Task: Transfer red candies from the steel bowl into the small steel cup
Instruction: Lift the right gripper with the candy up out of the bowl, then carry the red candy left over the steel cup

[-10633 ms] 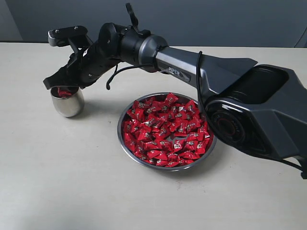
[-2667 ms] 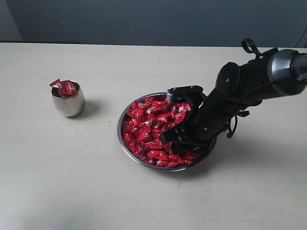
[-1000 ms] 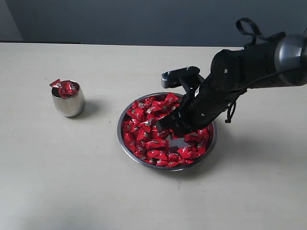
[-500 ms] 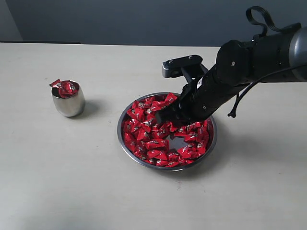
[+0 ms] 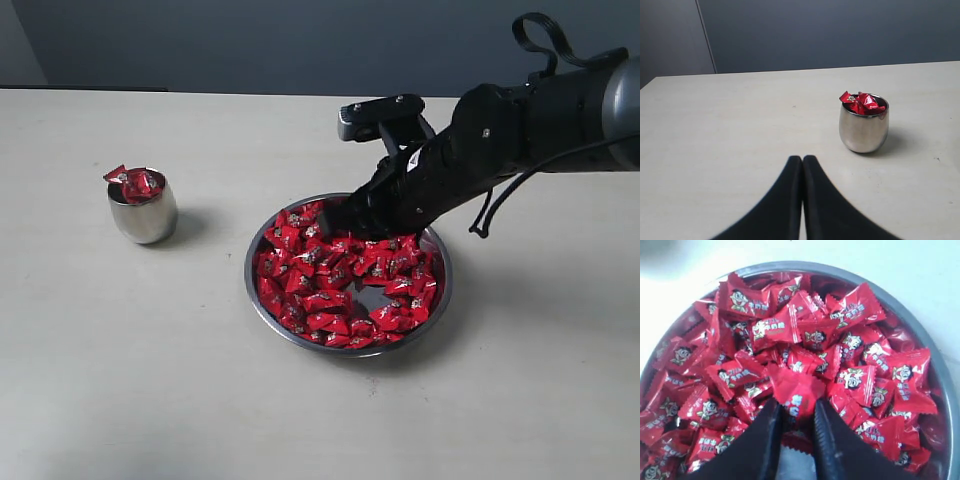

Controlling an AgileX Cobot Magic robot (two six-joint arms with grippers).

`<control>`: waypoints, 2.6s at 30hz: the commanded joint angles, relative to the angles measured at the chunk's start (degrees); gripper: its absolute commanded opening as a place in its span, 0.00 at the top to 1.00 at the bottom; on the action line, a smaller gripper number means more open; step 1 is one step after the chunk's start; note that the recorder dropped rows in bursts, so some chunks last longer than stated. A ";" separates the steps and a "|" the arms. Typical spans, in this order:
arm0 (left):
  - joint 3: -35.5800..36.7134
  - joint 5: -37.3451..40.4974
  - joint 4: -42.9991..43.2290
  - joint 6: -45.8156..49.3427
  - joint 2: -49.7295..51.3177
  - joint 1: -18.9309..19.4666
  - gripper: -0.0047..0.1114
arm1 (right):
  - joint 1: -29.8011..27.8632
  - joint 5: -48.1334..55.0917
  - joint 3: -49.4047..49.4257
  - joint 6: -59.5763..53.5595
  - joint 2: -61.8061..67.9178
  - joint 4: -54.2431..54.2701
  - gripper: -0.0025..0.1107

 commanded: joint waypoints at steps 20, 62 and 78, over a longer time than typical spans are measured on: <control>0.22 0.03 -0.12 -0.07 -0.26 0.03 0.96 | -0.11 -7.18 -2.61 0.43 -0.47 0.59 0.99; 0.22 0.03 -0.12 -0.07 -0.26 0.03 0.96 | 4.51 8.47 -40.53 -26.38 23.00 28.37 0.99; 0.22 0.03 -0.12 -0.07 -0.26 0.03 0.96 | 8.59 14.41 -56.34 -26.41 33.76 31.20 0.99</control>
